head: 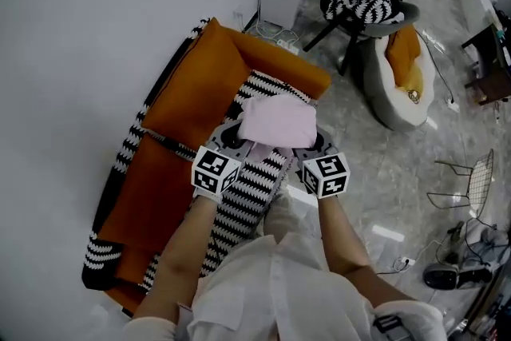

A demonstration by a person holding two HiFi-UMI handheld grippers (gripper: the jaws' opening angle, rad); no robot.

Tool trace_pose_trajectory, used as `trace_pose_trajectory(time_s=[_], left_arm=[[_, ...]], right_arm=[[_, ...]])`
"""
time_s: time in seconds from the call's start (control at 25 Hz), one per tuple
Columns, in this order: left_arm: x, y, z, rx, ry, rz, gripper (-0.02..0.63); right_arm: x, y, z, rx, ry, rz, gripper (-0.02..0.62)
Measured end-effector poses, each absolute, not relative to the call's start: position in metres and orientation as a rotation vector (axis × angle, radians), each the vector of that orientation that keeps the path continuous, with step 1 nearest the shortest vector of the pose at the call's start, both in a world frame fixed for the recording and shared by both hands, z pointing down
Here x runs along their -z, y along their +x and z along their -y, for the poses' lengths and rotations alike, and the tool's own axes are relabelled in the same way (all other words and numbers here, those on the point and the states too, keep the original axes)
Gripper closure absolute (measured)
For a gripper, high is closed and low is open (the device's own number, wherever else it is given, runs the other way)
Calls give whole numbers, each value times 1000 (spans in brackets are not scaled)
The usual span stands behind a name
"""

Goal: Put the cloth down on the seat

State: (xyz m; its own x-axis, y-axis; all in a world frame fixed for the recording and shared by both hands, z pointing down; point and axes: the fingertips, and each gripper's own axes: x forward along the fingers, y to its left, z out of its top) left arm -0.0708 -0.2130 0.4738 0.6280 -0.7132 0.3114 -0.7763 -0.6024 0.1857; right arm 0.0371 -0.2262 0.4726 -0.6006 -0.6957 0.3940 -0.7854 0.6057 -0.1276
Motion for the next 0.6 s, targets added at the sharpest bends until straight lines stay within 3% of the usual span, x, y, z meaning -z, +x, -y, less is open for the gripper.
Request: trace_pose_trajectory(time_s=[0.32, 0.6], left_arm=[[-548, -44, 377, -452, 2616, 1056, 483], [-673, -45, 409, -642, 2621, 1039, 479]], right_arm=[[-551, 65, 377, -454, 1323, 2462, 472], [-686, 67, 397, -530, 1321, 2330, 468]])
